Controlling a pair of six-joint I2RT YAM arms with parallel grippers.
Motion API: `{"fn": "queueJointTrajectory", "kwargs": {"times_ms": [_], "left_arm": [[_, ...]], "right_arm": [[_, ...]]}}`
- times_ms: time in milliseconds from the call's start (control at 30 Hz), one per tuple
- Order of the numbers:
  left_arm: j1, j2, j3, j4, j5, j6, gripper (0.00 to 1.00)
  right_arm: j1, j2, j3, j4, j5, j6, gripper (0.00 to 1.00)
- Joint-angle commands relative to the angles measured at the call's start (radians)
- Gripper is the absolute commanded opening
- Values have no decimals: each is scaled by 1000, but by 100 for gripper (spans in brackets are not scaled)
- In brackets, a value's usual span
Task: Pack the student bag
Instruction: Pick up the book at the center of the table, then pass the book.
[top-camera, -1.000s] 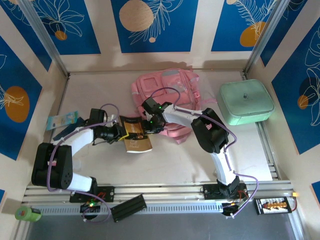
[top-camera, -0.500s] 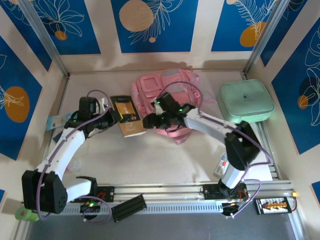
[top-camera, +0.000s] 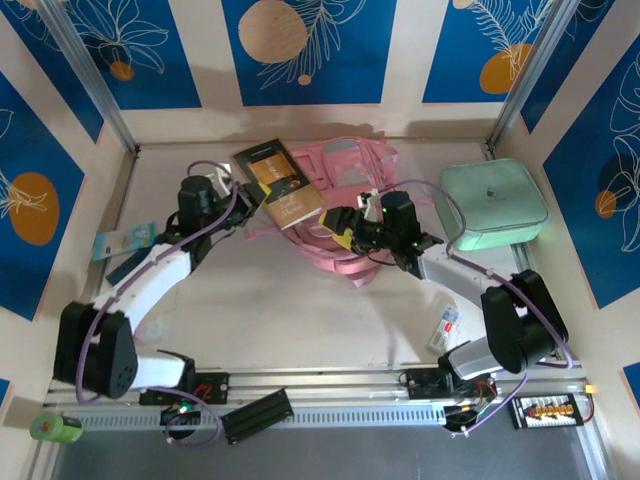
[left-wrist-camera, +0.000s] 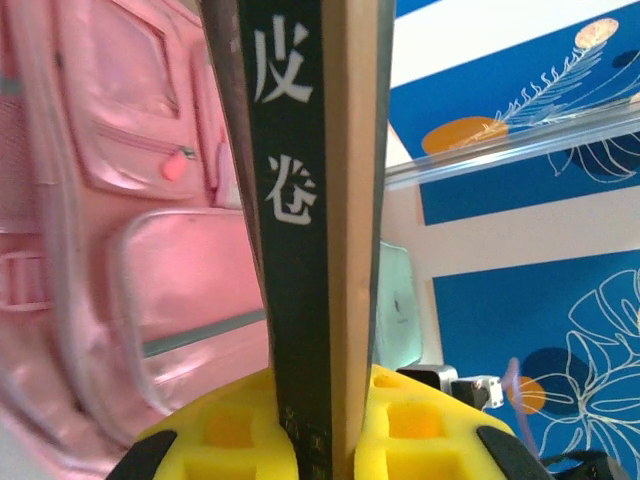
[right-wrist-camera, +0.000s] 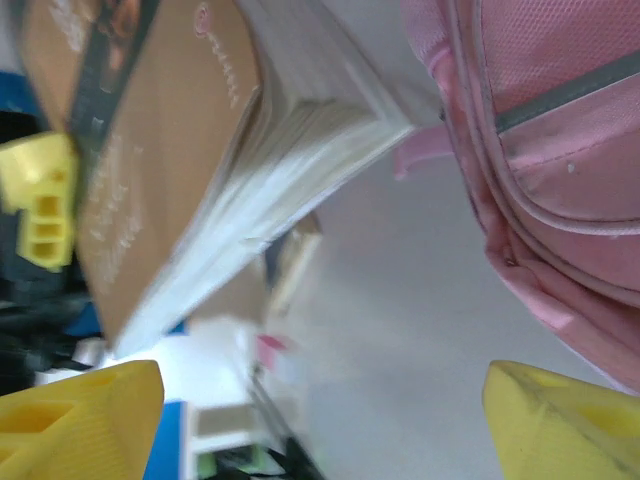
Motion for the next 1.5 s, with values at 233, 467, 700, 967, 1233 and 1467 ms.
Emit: {"fn": "queueJointTrajectory", "kwargs": {"times_ms": [233,467,700,967,1233,1467], "left_arm": [[-164,158,131,330,-121,-62,0],[-197,188,149,390,-159,-100,0],[-211,204,166,385,-188,-127,0],[-220,229,168,406,-218,-164,0],[-221,224,161,376,-241,-144,0],[-222,182,130,282,-275,-96,0]], "right_arm": [[-54,29,-86,485,23,353,91],[-59,109,-57,577,29,461,91],[-57,144,-27,656,45,495,90],[-58,187,-16,783,86,583,89],[-63,254,-18,981,105,666,79],[-80,252,-50,989,119,654,69]]}}
